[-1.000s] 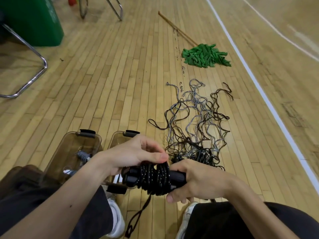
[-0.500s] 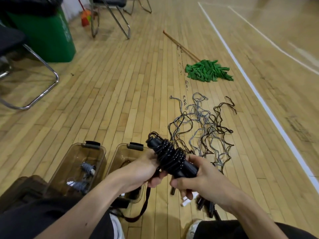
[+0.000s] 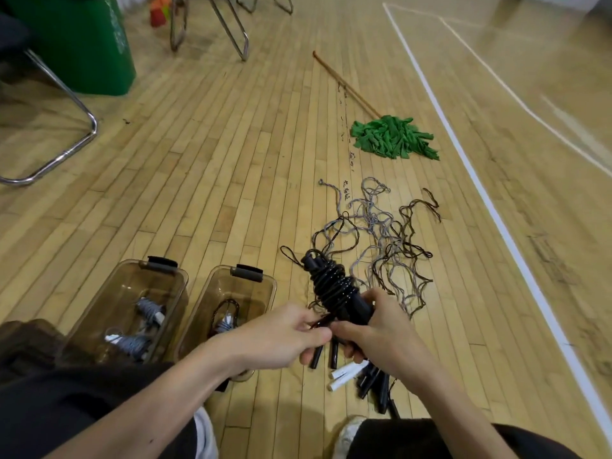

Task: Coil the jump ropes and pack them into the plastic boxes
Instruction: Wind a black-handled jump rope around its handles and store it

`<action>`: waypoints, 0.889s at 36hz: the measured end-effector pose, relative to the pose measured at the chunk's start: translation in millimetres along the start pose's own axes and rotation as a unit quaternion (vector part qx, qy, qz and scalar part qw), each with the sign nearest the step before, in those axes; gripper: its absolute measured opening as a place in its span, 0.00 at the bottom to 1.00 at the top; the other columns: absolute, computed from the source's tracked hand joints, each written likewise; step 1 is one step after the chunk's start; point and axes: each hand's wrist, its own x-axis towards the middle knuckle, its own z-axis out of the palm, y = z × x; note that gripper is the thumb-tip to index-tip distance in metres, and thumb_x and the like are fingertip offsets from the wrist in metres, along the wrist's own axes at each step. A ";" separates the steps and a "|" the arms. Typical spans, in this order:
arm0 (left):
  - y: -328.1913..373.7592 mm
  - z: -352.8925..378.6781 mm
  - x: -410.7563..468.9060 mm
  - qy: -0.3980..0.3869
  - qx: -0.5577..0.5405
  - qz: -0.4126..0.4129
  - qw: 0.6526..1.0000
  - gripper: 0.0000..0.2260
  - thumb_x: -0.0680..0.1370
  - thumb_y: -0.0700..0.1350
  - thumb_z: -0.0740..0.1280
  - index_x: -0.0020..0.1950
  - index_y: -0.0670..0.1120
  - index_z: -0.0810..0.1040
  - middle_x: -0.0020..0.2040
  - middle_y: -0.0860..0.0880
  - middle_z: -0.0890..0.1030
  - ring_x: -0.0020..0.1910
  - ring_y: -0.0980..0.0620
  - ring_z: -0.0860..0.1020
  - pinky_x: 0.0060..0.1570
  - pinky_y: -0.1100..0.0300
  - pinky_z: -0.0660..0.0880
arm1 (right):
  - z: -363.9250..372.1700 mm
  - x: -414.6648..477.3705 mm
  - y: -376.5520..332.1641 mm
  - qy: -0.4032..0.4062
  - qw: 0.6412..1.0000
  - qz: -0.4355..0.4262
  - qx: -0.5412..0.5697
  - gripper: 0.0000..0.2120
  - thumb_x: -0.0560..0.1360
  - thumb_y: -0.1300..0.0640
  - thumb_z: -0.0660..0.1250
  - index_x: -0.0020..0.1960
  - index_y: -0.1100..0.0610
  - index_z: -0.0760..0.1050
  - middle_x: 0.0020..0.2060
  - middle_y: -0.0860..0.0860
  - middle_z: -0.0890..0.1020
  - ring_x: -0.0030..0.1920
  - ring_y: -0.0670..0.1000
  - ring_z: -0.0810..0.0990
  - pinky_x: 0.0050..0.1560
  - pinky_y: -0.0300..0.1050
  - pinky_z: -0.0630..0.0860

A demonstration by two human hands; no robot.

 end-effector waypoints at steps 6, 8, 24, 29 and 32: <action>-4.0 -3.6 -6.0 0.062 0.135 0.047 0.988 0.09 0.82 0.53 0.64 0.47 0.52 0.80 0.33 0.51 0.78 0.29 0.65 0.74 0.38 0.64 0.70 | -2.6 7.4 10.2 0.065 0.994 0.007 -0.092 0.15 0.75 0.57 0.75 0.54 0.51 0.70 0.43 0.54 0.83 0.34 0.51 0.83 0.34 0.44 0.82; -3.1 -3.9 -7.6 0.075 0.167 0.053 0.982 0.09 0.81 0.55 0.65 0.51 0.52 0.82 0.43 0.52 0.83 0.44 0.66 0.78 0.53 0.59 0.75 | -1.3 7.4 13.2 0.037 0.992 0.008 -0.124 0.13 0.75 0.57 0.74 0.54 0.53 0.72 0.41 0.53 0.83 0.33 0.50 0.83 0.34 0.44 0.81; 5.9 -4.4 -15.5 0.134 0.232 0.146 0.952 0.16 0.72 0.63 0.71 0.46 0.52 0.86 0.38 0.54 0.82 0.39 0.55 0.77 0.41 0.55 0.74 | 4.0 -0.6 7.7 -0.159 0.966 0.059 -0.194 0.06 0.75 0.61 0.72 0.50 0.61 0.78 0.32 0.51 0.82 0.27 0.48 0.79 0.29 0.40 0.76; 9.8 -3.7 -14.8 0.164 0.232 0.169 0.944 0.19 0.66 0.67 0.73 0.38 0.52 0.84 0.33 0.54 0.79 0.34 0.56 0.73 0.34 0.61 0.65 | 15.2 -13.0 3.6 -0.272 0.934 0.051 -0.226 0.05 0.74 0.64 0.72 0.47 0.64 0.79 0.27 0.48 0.80 0.26 0.48 0.77 0.28 0.40 0.75; 11.0 -3.2 -13.8 0.157 0.216 0.161 0.950 0.18 0.65 0.67 0.74 0.36 0.53 0.84 0.34 0.51 0.81 0.35 0.55 0.74 0.35 0.65 0.62 | 16.1 -19.3 -2.8 -0.304 0.927 0.038 -0.215 0.13 0.74 0.64 0.73 0.56 0.69 0.77 0.24 0.46 0.78 0.23 0.45 0.75 0.26 0.37 0.72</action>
